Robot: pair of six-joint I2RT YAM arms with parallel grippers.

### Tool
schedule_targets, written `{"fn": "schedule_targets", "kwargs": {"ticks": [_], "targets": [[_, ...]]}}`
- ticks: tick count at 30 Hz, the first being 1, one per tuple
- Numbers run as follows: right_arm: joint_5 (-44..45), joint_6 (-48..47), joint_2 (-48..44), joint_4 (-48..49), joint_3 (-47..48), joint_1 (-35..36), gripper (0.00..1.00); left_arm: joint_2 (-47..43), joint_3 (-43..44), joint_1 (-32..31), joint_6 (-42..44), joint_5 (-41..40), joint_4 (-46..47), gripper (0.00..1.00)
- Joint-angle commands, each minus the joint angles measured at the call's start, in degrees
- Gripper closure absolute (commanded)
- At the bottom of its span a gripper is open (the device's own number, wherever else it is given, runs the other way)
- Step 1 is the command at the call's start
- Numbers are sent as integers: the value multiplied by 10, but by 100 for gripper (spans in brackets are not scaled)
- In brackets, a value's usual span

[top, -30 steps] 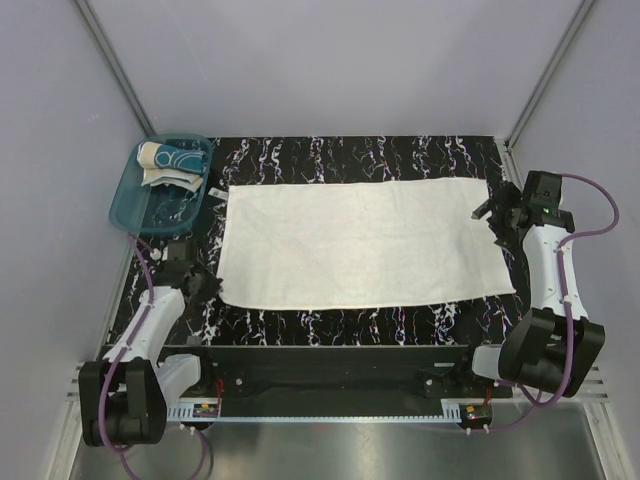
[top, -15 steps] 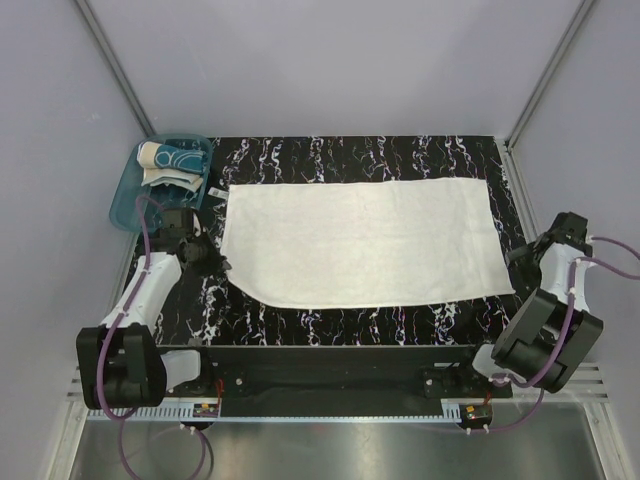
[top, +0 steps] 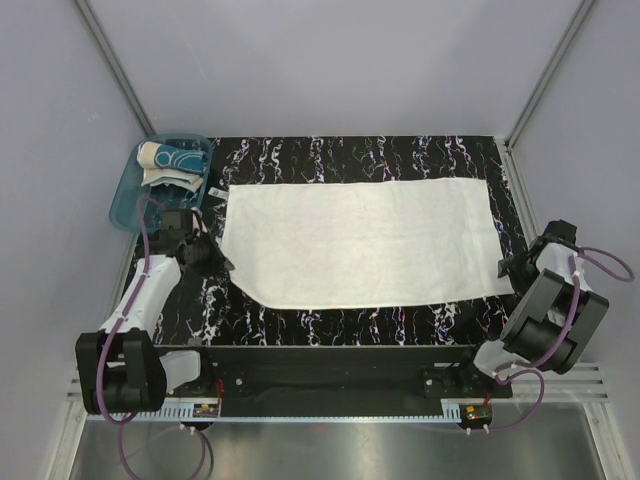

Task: Roll the towels
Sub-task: Flatten the towel, then fold the towel

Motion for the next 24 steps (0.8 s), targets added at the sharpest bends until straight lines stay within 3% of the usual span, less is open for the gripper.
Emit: {"fn": "schedule_targets", "kwargs": {"ticks": [1, 7, 13, 16, 20, 21, 24], "targets": [[-5, 4, 19, 36, -6, 0, 16, -22, -3, 3, 8, 1, 10, 100], [-17, -3, 51, 69, -5, -24, 22, -29, -3, 1, 5, -24, 6, 100], [-57, -3, 84, 90, -5, -38, 38, -30, -3, -3, 4, -42, 3, 100], [-63, -6, 83, 100, -10, -40, 55, -25, -2, -5, 4, -44, 2, 100], [-86, -11, 77, 100, -12, -39, 85, -30, -2, -5, 3, -46, 1, 100], [-97, -12, 75, 99, -13, -39, 100, -32, -2, -5, 1, -46, 1, 100], [-166, 0, 48, 112, -41, -38, 100, -44, -6, -6, -8, -37, -7, 100]]}}
